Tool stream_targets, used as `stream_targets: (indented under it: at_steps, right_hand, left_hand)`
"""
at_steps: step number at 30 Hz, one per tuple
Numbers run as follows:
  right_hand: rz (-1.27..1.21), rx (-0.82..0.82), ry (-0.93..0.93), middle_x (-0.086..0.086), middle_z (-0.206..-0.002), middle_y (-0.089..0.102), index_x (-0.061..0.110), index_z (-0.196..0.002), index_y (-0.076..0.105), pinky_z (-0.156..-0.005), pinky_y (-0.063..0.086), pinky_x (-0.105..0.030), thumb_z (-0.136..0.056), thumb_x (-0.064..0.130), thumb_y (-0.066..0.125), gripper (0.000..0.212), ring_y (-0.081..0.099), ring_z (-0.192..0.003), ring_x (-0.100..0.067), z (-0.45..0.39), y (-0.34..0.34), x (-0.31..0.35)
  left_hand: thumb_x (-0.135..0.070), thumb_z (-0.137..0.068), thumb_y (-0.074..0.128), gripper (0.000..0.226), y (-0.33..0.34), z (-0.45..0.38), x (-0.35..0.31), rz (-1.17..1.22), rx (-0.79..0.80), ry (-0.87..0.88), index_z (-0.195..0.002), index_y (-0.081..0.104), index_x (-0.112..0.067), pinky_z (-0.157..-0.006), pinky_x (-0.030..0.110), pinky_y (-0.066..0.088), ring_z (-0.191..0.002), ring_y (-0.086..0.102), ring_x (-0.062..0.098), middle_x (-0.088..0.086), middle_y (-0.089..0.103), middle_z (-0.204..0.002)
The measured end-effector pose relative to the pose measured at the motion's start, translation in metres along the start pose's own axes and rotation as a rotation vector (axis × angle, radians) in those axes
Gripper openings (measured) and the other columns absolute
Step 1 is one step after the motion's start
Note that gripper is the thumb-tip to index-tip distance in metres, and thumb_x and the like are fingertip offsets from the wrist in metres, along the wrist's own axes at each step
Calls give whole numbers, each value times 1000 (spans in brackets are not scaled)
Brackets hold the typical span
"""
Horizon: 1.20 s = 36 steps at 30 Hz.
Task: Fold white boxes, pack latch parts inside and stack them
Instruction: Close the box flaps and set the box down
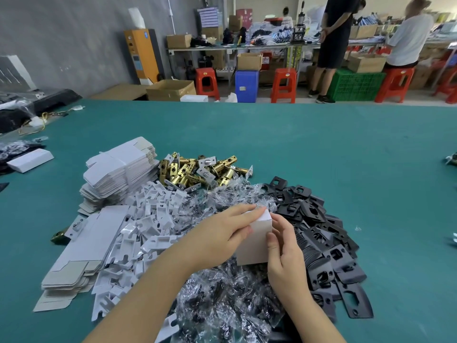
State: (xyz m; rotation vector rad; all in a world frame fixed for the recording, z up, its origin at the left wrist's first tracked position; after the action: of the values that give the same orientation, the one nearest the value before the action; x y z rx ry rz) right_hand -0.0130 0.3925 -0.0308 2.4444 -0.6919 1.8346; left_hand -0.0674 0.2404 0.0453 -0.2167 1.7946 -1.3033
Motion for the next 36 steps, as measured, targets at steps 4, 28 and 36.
stream_targets:
  at_steps: [4, 28, 36]
  right_hand:
    - [-15, -3, 17, 22, -126, 62, 51, -130, 45, -75, 51, -11, -100, 40, 41, 32, 61, -110, 6, 0, 1, 1]
    - [-32, -127, 135, 31, -134, 52, 37, -141, 49, -94, 39, -3, -93, 61, 34, 56, 49, -125, 11, -5, 6, -6]
    - [17, -152, 91, 33, -129, 52, 50, -130, 49, -90, 39, -4, -96, 52, 36, 36, 53, -121, 3, -10, 11, -6]
  left_hand:
    - [-43, -110, 27, 59, -2, -5, -9, -462, 12, -56, -164, 8, -27, -117, 36, 32, -145, 30, 10, -14, 29, -163]
    - [-11, -91, 60, 22, -48, -200, 6, -227, -423, -227, -112, 53, -8, -72, 41, 47, -95, 60, 33, 12, 63, -108]
    - [5, -82, 66, 51, 25, -269, 75, -556, -215, -212, -127, 43, -7, -63, 38, 39, -95, 63, 31, 13, 63, -114]
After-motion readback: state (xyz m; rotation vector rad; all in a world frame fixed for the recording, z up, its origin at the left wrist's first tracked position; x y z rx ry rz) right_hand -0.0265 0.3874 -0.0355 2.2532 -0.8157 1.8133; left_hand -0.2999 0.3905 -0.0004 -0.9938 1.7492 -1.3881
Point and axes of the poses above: each hand's wrist, its own z-axis away from the middle knuckle, its own y-axis out of the palm, x = y × z, the point moved 4 cm from there along -z, towards the middle knuckle
